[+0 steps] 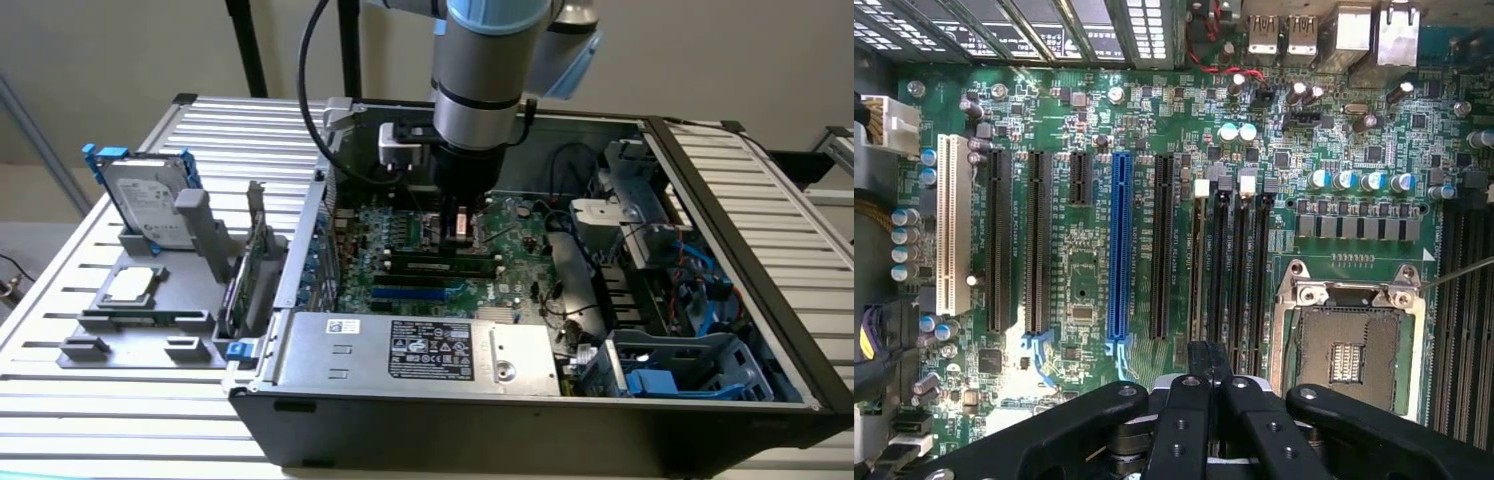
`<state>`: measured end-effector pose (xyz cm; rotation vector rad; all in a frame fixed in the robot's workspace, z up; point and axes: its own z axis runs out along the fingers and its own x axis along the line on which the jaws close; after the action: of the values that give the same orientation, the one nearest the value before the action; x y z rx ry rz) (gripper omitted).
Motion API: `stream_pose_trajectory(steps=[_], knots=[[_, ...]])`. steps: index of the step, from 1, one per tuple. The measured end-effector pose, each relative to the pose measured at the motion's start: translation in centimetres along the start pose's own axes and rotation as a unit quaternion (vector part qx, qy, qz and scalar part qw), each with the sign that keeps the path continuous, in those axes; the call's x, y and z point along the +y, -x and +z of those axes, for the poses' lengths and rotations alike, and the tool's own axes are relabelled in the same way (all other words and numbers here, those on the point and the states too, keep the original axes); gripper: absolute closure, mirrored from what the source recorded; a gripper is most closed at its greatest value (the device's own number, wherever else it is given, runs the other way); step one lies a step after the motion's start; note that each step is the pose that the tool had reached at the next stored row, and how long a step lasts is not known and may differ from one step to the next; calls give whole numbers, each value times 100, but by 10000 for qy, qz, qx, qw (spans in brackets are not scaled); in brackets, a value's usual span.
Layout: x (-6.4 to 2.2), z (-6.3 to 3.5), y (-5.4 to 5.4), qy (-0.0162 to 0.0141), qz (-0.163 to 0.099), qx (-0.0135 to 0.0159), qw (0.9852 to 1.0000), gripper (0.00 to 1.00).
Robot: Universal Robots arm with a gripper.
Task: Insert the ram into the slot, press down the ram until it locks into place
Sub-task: 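Press down the ram until it locks into place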
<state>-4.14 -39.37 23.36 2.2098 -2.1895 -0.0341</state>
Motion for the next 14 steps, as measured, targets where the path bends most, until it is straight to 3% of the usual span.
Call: stream_pose_trajectory(steps=[10, 12, 14], knots=[[-5, 90, -2, 2, -1, 3, 10000, 90], [-9, 76, 2, 16, -1, -5, 10000, 90], [-15, 37, 4, 48, 0, -14, 10000, 90]])
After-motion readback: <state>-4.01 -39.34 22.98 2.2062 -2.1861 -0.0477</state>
